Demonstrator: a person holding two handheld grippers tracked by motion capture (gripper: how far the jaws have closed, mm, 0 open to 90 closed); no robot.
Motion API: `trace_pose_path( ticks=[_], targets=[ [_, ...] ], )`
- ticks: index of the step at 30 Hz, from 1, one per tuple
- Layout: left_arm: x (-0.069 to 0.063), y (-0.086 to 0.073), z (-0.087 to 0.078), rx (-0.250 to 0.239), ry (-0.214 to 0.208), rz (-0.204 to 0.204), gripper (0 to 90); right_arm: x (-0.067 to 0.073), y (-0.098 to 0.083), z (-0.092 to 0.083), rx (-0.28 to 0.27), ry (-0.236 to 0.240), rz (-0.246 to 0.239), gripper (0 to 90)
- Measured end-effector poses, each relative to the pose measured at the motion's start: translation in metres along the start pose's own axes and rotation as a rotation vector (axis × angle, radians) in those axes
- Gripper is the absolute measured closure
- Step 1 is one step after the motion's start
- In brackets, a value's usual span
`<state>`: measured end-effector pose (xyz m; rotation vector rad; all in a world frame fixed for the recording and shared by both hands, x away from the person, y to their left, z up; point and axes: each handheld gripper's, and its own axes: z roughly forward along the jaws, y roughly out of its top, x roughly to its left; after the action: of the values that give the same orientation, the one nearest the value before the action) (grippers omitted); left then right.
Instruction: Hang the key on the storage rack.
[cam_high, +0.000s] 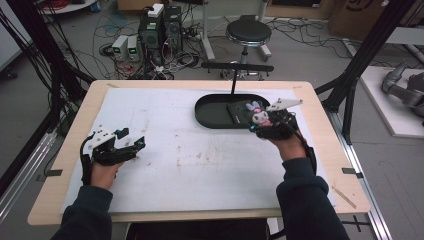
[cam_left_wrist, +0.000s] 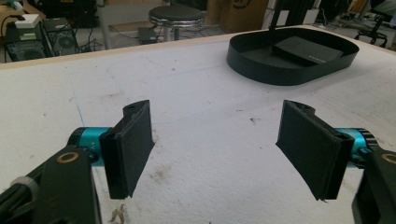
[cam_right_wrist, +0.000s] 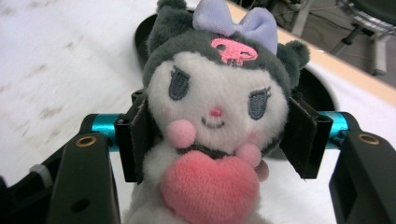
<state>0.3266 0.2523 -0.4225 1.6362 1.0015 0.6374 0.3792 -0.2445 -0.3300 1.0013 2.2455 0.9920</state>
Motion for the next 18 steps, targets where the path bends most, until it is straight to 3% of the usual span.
trace_pose_path(
  ticks=[3,8,12,16,18],
  targets=[
    [0.001,0.0,0.0,-0.002,0.003,-0.002,26.3,-0.014,0.013,-0.001,-0.009,-0.016,0.005,35.2],
    [0.001,0.0,0.0,-0.004,0.003,-0.004,26.4,-0.036,0.036,0.001,-0.012,-0.092,-0.011,35.2],
    [0.001,0.0,0.0,-0.002,0.003,-0.001,26.3,-0.052,0.046,0.004,-0.016,-0.118,0.02,35.2],
    [0.002,0.0,0.0,0.0,0.002,-0.001,26.3,-0.071,0.053,0.007,-0.028,-0.13,0.081,35.2],
    [0.001,0.0,0.0,-0.001,0.001,-0.002,26.3,-0.077,0.057,0.008,-0.022,-0.143,0.085,35.2]
  ],
)
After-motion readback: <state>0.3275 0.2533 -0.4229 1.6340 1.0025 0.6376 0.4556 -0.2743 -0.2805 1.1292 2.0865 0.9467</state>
